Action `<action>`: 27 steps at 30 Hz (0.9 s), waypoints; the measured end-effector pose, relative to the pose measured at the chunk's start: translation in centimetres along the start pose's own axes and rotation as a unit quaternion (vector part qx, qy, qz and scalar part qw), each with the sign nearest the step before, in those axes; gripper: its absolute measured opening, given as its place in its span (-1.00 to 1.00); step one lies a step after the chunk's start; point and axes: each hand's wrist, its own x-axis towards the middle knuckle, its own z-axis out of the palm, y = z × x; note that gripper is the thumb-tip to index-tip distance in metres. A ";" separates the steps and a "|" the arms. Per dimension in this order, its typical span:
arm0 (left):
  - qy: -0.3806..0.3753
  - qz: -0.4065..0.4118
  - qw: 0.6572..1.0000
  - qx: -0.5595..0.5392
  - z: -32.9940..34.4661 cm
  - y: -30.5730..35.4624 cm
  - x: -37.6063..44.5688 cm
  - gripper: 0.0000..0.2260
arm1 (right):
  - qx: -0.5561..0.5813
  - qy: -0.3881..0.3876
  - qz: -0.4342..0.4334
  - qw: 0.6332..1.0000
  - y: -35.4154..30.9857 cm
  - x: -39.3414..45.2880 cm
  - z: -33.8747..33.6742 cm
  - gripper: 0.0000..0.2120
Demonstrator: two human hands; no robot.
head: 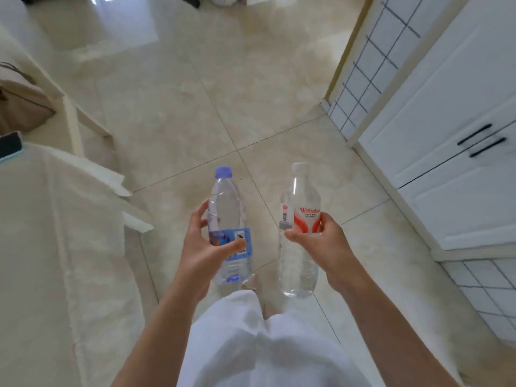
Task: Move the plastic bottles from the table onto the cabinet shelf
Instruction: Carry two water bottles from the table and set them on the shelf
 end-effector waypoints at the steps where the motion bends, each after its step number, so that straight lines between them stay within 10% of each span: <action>1: -0.026 0.006 0.999 0.019 0.8 0.9 1.3 -0.14 | 0.012 0.026 0.002 1.000 -0.2 0.6 -0.4 -0.61; 13: -0.277 0.019 0.946 0.167 14.6 5.6 9.7 -0.15 | 0.142 0.259 0.070 0.953 1.0 3.0 -8.3 -0.52; 27: -0.383 0.009 0.904 0.191 37.2 5.1 9.5 -0.13 | 0.184 0.381 0.100 0.901 4.0 5.6 -27.1 -0.46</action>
